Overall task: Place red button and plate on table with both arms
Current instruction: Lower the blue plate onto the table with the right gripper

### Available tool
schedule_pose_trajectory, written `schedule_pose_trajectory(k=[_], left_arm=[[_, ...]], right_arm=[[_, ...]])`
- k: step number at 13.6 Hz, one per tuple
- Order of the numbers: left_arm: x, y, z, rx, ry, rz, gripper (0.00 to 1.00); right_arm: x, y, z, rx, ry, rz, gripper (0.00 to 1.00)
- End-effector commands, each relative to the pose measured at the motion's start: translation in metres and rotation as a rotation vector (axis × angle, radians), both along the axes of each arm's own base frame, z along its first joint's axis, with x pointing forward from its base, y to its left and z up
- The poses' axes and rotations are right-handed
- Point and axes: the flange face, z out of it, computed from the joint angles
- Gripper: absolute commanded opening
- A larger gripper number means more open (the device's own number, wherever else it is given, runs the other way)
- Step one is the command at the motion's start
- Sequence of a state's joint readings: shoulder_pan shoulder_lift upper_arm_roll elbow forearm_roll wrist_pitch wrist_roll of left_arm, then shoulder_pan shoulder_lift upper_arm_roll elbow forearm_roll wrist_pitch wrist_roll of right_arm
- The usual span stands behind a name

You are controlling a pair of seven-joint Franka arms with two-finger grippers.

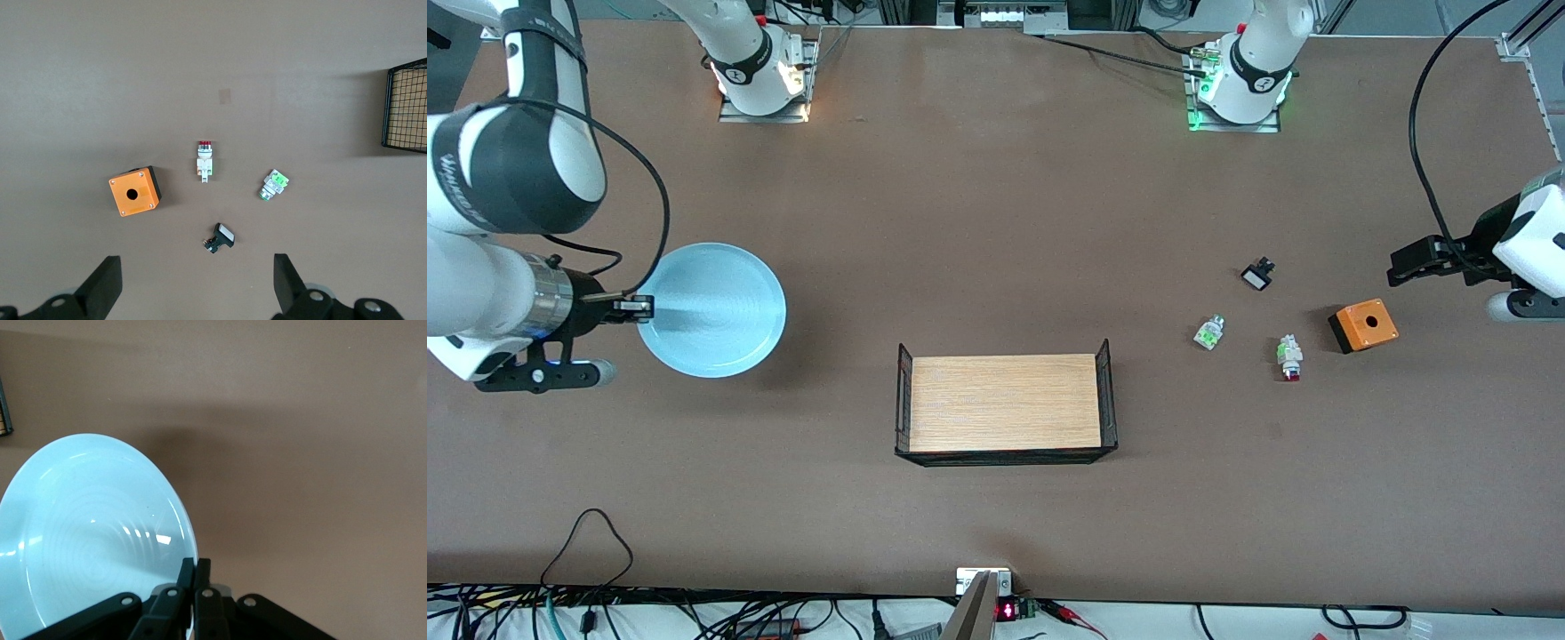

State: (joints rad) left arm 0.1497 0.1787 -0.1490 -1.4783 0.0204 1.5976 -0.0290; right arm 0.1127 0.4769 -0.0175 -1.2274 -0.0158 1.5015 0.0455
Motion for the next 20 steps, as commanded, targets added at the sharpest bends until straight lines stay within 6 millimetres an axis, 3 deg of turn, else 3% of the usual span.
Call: schedule_pose_trajectory(k=[1,5,8,10,16,20], left_arm=[[-0.001,0.002,0.003,-0.012,0.003,-0.01,1.0],[0.001,-0.006,0.015,-0.012,-0.024,-0.025,1.0],[0.002,-0.013,0.025,-0.013,-0.044,-0.037,1.0],[0.001,-0.017,0.027,-0.015,-0.043,-0.038,1.0],[0.0,-0.017,0.03,-0.029,-0.049,-0.021,1.0],[-0.001,-0.017,0.031,-0.029,-0.049,-0.021,1.0]], right_arm=[[-0.027,-0.036,-0.021,0.015,-0.047,-0.001,0.03],[-0.039,-0.079,-0.082,0.034,-0.146,0.07,0.03],[-0.042,-0.097,-0.115,0.031,-0.2,0.064,0.03],[-0.041,-0.099,-0.138,0.03,-0.239,0.076,0.03],[-0.075,-0.089,-0.218,0.032,-0.333,0.082,0.03],[-0.08,-0.089,-0.252,0.032,-0.349,0.076,0.04]])
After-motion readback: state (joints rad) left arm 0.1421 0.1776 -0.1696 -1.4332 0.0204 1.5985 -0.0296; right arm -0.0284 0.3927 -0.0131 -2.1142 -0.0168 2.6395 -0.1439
